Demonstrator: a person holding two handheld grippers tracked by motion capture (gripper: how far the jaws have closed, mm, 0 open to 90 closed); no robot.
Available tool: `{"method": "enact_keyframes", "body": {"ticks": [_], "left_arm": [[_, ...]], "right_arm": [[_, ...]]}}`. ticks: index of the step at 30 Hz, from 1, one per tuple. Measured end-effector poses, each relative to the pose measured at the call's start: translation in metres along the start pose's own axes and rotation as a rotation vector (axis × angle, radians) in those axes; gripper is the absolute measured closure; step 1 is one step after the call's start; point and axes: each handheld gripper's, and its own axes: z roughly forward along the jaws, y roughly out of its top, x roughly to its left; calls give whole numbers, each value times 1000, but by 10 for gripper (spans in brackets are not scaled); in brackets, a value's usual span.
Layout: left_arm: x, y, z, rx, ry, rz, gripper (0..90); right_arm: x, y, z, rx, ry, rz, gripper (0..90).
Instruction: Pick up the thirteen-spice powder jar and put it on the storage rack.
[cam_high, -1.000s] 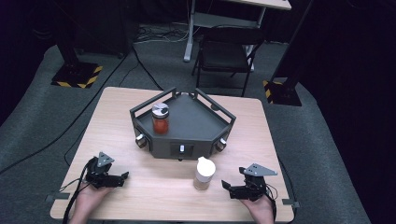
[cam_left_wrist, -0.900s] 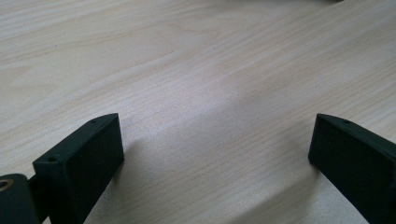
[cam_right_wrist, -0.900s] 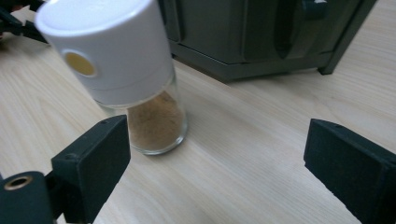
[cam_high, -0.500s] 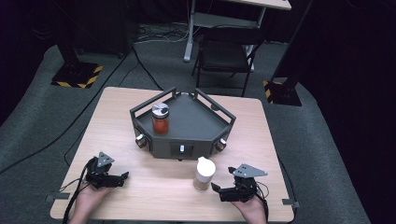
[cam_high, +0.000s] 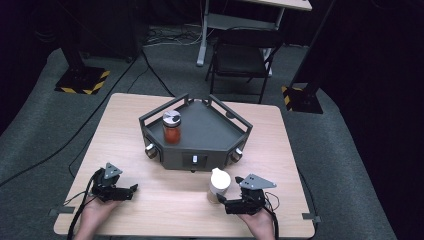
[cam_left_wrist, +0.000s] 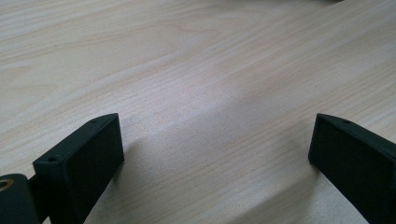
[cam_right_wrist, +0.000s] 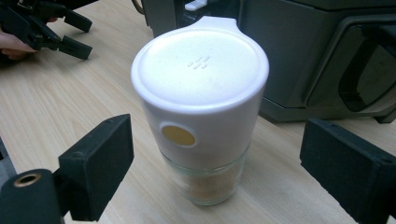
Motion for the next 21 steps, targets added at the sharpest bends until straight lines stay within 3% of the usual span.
{"method": "enact_keyframes", "body": {"ticks": [11, 21], "left_arm": [[0, 0, 0, 0, 0, 0, 27], [0, 0, 0, 0, 0, 0, 25]], "right_arm": [[12, 5, 21, 15, -11, 9, 106], [19, 11, 35, 29, -30, 19, 192]]}}
